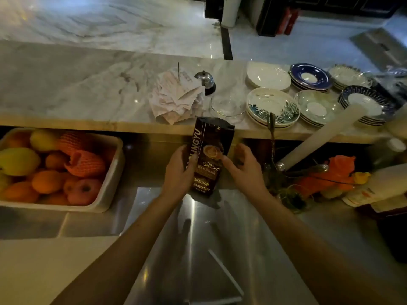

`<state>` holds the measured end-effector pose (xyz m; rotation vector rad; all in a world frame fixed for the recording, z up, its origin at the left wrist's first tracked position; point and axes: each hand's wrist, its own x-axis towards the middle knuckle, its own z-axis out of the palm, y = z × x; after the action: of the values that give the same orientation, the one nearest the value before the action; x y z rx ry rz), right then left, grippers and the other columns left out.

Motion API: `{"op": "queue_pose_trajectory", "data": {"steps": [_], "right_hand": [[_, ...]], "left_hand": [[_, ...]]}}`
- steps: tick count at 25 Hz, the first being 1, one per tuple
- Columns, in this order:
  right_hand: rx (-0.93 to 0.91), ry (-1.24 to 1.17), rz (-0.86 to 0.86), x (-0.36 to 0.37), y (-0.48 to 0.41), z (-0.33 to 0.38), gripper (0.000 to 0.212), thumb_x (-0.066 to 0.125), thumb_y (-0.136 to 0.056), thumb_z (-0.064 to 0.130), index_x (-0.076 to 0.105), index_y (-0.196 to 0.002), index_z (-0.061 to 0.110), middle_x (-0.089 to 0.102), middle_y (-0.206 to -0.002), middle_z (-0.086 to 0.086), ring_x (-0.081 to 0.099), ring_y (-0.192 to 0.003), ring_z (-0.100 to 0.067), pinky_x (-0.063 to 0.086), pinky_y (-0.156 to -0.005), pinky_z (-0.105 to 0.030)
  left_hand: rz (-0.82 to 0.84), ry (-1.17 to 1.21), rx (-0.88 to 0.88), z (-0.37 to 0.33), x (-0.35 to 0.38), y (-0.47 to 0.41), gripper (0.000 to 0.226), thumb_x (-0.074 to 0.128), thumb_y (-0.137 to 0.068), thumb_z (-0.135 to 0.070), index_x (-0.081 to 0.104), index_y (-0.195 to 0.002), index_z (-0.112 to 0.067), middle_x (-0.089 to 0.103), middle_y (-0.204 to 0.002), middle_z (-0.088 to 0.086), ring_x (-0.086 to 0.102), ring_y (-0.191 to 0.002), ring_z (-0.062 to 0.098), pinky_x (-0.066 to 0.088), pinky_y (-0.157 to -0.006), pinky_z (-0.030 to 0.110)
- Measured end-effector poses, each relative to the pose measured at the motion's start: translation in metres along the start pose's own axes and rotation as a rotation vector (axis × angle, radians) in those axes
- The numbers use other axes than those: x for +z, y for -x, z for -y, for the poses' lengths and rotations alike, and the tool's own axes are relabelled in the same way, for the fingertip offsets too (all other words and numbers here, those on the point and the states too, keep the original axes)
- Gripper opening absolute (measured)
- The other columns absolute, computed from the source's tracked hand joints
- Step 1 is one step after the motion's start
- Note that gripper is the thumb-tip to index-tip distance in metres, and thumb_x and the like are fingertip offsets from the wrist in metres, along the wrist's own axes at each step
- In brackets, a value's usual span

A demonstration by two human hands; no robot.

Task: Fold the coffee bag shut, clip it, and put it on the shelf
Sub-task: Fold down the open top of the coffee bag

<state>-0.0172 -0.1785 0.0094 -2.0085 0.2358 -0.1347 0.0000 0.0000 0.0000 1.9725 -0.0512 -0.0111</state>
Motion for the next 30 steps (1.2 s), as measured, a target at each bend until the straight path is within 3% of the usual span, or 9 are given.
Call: {"op": "queue_pose_trajectory", "data": {"steps": [2,4,9,11,14,17,21,25,30], "right_hand": [[0.055,0.002,-0.019,0.01,-0.015,-0.001,0.057,0.068,-0.089,0.033,0.044,-0.138,0.018,0.056,-0.133,0.001,0.049,-0.114,-0.007,0.035,-0.073,-0.006],[0.101,-0.016,-0.017,0.018,-0.023,-0.004,0.055,0.068,-0.089,0.032,0.046,-0.137,0.02,0.057,-0.137,-0.004,0.053,-0.121,-0.014,0.039,-0.077,-0.009],[0.102,-0.093,-0.131,0.03,-0.031,-0.017,0.036,0.069,-0.089,0.022,0.057,-0.123,0.021,0.067,-0.119,0.003,0.063,-0.108,-0.009,0.055,-0.091,-0.034],[0.087,-0.129,-0.157,0.032,-0.028,-0.02,0.029,0.07,-0.088,0.016,0.061,-0.116,0.018,0.072,-0.113,0.0,0.067,-0.105,-0.012,0.057,-0.089,-0.038],[0.022,-0.16,-0.18,0.028,-0.012,-0.019,0.021,0.068,-0.087,0.002,0.066,-0.104,0.014,0.073,-0.1,0.001,0.07,-0.097,-0.01,0.059,-0.083,-0.032],[-0.051,-0.135,-0.168,0.016,0.008,-0.01,0.041,0.06,-0.087,-0.011,0.065,-0.095,0.029,0.07,-0.094,0.008,0.071,-0.095,-0.013,0.058,-0.077,-0.022],[-0.156,-0.196,-0.146,-0.021,0.048,0.009,0.038,0.063,-0.088,-0.007,0.067,-0.094,0.03,0.073,-0.094,0.004,0.072,-0.092,-0.011,0.058,-0.076,-0.023],[-0.185,-0.272,-0.144,-0.06,0.099,0.016,0.026,0.064,-0.089,0.0,0.069,-0.093,0.025,0.075,-0.089,0.009,0.073,-0.088,-0.01,0.059,-0.075,-0.025],[-0.167,-0.354,-0.114,-0.102,0.16,0.0,0.019,0.062,-0.092,0.002,0.071,-0.09,0.019,0.076,-0.083,0.01,0.074,-0.081,-0.01,0.059,-0.071,-0.023]], "left_hand": [[0.009,0.036,-0.014,0.008,0.004,-0.021,0.039,0.049,-0.103,-0.026,0.048,-0.137,-0.008,0.059,-0.134,0.011,0.058,-0.118,0.021,0.049,-0.096,0.037],[0.035,0.062,-0.011,0.015,0.009,-0.036,0.038,0.05,-0.103,-0.027,0.049,-0.136,-0.01,0.061,-0.131,0.007,0.058,-0.114,0.015,0.048,-0.092,0.031],[-0.079,0.127,-0.001,0.036,0.015,-0.053,0.025,0.061,-0.098,-0.017,0.062,-0.121,-0.008,0.069,-0.107,-0.003,0.066,-0.096,0.009,0.052,-0.087,0.027],[-0.133,0.135,0.034,0.038,0.015,-0.052,0.017,0.065,-0.094,-0.012,0.065,-0.111,-0.009,0.066,-0.094,-0.015,0.065,-0.085,-0.008,0.052,-0.081,0.016],[-0.144,0.133,0.093,0.034,0.008,-0.036,0.016,0.067,-0.092,-0.006,0.064,-0.103,-0.017,0.063,-0.092,-0.022,0.062,-0.084,-0.019,0.048,-0.073,0.003],[-0.155,0.116,0.145,0.023,0.0,-0.011,0.025,0.065,-0.089,0.003,0.064,-0.106,-0.016,0.061,-0.097,-0.021,0.058,-0.091,-0.024,0.046,-0.077,0.0],[-0.192,0.142,0.197,-0.014,-0.001,0.041,0.023,0.066,-0.09,-0.005,0.065,-0.105,-0.023,0.065,-0.094,-0.018,0.062,-0.088,-0.018,0.05,-0.078,0.005],[-0.175,0.192,0.193,-0.039,0.013,0.101,0.005,0.067,-0.093,-0.018,0.07,-0.097,-0.02,0.072,-0.089,-0.006,0.069,-0.087,0.016,0.058,-0.075,0.036],[-0.103,0.353,0.17,-0.082,0.058,0.171,0.024,0.063,-0.095,-0.02,0.056,-0.102,-0.041,0.071,-0.095,-0.028,0.07,-0.089,-0.004,0.055,-0.068,0.012]]}}
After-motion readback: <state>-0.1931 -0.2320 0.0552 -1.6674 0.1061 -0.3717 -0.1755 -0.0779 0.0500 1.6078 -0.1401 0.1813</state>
